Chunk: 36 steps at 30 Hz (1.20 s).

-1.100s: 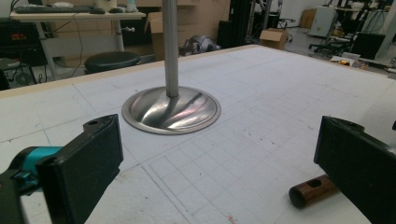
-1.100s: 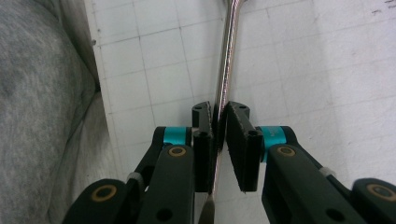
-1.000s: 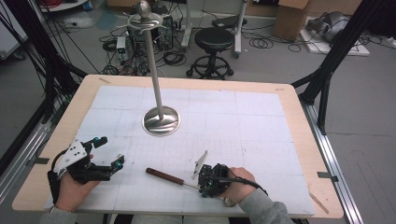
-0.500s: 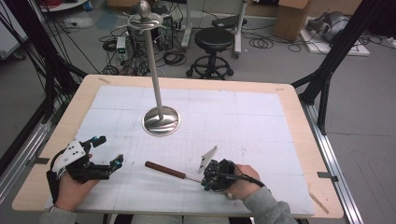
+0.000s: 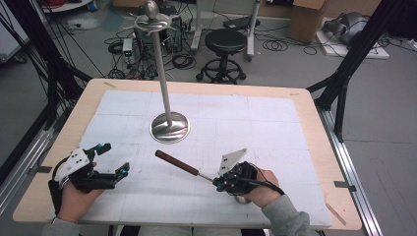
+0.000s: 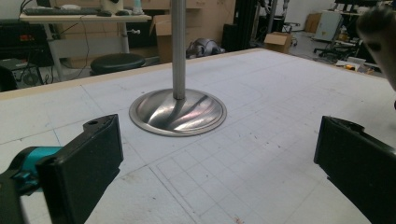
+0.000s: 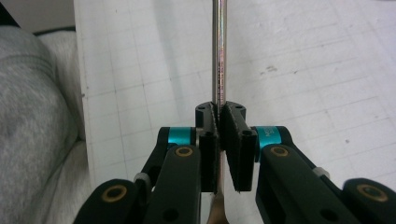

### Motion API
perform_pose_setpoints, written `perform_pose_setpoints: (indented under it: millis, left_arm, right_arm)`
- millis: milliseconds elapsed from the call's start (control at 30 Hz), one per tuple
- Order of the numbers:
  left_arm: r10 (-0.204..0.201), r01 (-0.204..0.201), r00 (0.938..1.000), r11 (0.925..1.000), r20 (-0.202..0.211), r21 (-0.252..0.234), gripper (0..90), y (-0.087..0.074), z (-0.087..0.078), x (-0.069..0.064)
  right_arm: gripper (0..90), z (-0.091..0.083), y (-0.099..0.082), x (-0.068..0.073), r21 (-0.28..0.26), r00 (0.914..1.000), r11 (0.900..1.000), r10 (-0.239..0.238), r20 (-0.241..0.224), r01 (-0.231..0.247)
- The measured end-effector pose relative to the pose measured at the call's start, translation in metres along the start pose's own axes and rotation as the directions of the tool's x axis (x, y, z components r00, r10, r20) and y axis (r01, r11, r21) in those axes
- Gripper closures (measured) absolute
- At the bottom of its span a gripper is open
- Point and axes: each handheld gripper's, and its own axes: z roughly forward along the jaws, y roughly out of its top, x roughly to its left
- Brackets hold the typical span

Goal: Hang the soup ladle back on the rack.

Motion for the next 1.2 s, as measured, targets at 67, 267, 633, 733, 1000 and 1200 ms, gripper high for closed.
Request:
perform_pose_setpoints:
  millis: [67, 267, 633, 733, 1000, 1200]
  left_arm:
    - [0.002, -0.002, 1.0000, 1.0000, 0.000, 0.002, 1.8, 0.000, 0.000, 0.000]
    - [0.001, -0.001, 1.0000, 1.0000, -0.001, 0.001, 1.7, 0.000, 0.000, 0.000]
    - [0.002, -0.002, 1.0000, 1.0000, 0.000, 0.003, 1.7, 0.000, 0.000, 0.000]
    - [0.003, -0.003, 1.0000, 1.0000, -0.001, 0.003, 1.7, 0.000, 0.001, -0.001]
    - [0.004, -0.004, 1.0000, 0.9999, 0.003, 0.010, 1.8, 0.000, 0.001, -0.002]
    - [0.007, -0.007, 1.0000, 0.9999, 0.004, 0.009, 1.8, 0.000, 0.001, -0.001]
  right_arm:
    - [84.7, -0.003, -0.001, -0.001, -0.028, 1.0000, 0.9996, 0.004, 0.003, -0.004]
    - [84.8, -0.011, -0.007, -0.009, -0.117, 0.9992, 0.9923, 0.039, -0.012, -0.040]
    - [84.8, -0.021, -0.015, -0.018, -0.212, 0.9967, 0.9740, 0.082, -0.002, -0.080]
    - [84.8, -0.024, -0.017, -0.021, -0.245, 0.9952, 0.9650, 0.097, 0.001, -0.094]
    - [84.8, -0.032, -0.019, -0.029, -0.322, 0.9946, 0.9416, 0.104, 0.001, -0.098]
    - [84.8, -0.034, -0.018, -0.035, -0.358, 0.9917, 0.9260, 0.128, 0.000, -0.120]
